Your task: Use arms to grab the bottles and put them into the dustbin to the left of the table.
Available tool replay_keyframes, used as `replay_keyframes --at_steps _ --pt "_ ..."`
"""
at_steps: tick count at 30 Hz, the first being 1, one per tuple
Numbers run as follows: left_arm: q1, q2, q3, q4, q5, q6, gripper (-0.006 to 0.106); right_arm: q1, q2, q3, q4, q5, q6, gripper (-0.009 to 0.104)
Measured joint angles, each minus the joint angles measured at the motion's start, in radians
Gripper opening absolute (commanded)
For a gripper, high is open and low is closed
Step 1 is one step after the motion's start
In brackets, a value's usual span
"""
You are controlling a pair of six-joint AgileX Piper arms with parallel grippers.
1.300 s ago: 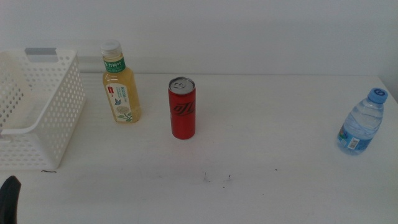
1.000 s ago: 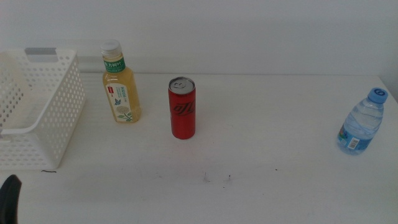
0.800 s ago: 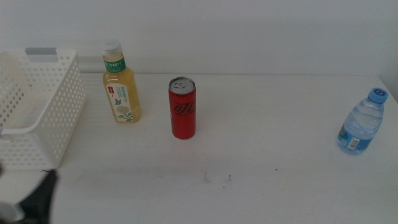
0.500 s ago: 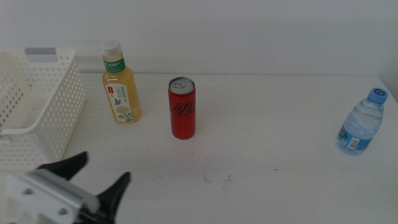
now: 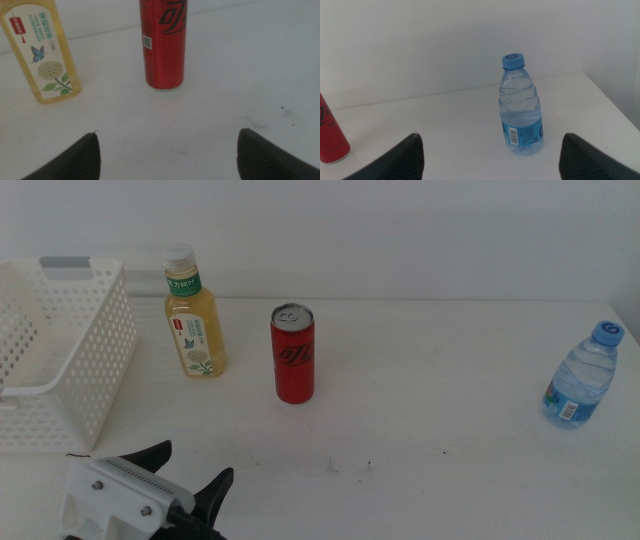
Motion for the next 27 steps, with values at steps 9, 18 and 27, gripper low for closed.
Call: replay_keyframes --at_steps 9,18,27 --pt "0.0 -0.006 -0.002 -0.006 -0.006 -0.002 0.094 0.0 0.0 0.0 0.0 0.0 0.0 0.091" --pt "0.0 0.12 -0.252 0.025 0.049 0.0 0.094 0.0 0.0 0.0 0.0 0.0 0.0 0.091" --pt "0.0 0.386 -0.503 0.049 0.023 -0.018 0.094 0.0 0.0 0.0 0.0 0.0 0.0 0.091"
